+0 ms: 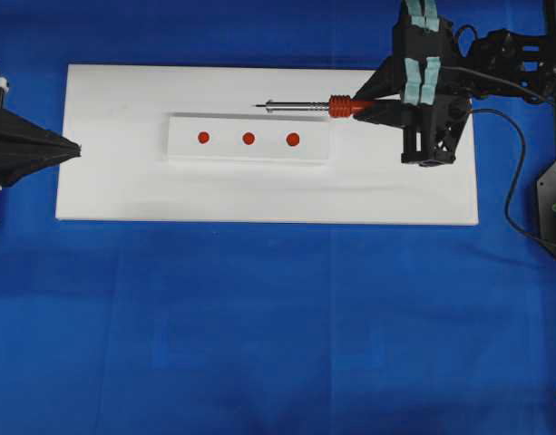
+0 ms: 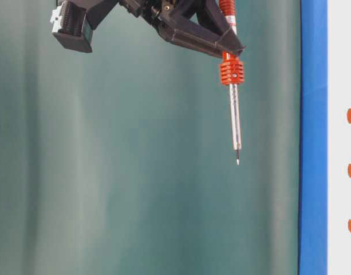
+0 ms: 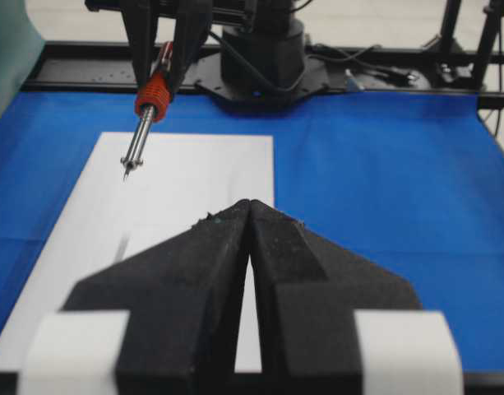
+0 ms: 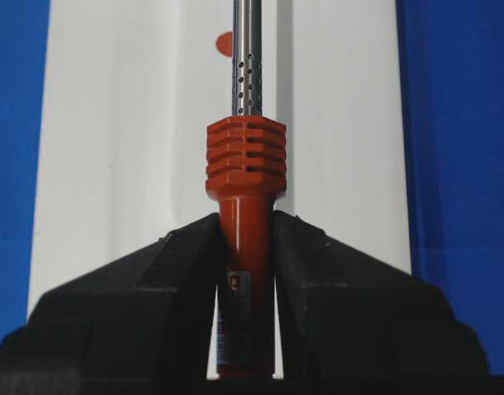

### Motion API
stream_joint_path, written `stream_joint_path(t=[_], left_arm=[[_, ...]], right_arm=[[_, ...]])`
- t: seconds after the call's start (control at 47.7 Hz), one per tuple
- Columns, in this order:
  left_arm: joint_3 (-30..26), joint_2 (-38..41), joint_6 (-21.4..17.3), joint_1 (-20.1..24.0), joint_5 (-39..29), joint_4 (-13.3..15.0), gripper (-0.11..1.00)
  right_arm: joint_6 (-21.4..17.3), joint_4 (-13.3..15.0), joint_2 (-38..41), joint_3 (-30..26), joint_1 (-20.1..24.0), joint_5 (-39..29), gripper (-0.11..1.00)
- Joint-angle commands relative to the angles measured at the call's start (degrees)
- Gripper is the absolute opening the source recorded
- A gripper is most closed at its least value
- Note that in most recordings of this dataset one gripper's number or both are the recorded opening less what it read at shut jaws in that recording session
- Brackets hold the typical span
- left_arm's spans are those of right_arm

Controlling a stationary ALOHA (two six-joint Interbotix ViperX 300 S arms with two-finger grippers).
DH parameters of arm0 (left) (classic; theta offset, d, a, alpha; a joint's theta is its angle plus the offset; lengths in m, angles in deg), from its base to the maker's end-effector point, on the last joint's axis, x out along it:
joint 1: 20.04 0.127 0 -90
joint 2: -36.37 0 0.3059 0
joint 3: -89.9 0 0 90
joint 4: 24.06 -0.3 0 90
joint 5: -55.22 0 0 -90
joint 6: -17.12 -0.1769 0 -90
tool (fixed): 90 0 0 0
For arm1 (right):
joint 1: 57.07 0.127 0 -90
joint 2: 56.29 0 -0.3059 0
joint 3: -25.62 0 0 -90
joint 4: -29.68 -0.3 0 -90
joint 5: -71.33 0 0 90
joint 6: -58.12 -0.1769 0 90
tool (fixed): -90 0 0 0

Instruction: Touch the tip of the soldering iron to the mark.

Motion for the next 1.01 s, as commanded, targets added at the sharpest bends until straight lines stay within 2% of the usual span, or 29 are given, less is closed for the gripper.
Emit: stream_joint_path(t=[0.0, 0.712, 0.985], left_arm=[[-0.79, 0.35, 0.09, 0.09, 0.62, -0.09, 0.00], [-0.79, 0.44, 0.09, 0.00, 0.53, -0.09, 0.00], [-0.79, 0.44, 0.09, 0.00, 0.53, -0.09, 0.00]], right_arm=[[-0.09, -0.09, -0.26, -0.97, -0.18, 0.35, 0.06], [-0.09, -0.09, 0.00, -0.79, -0.18, 0.44, 0.06], [-0.09, -0.26, 4.75, -1.23, -0.09, 0.79, 0.06]])
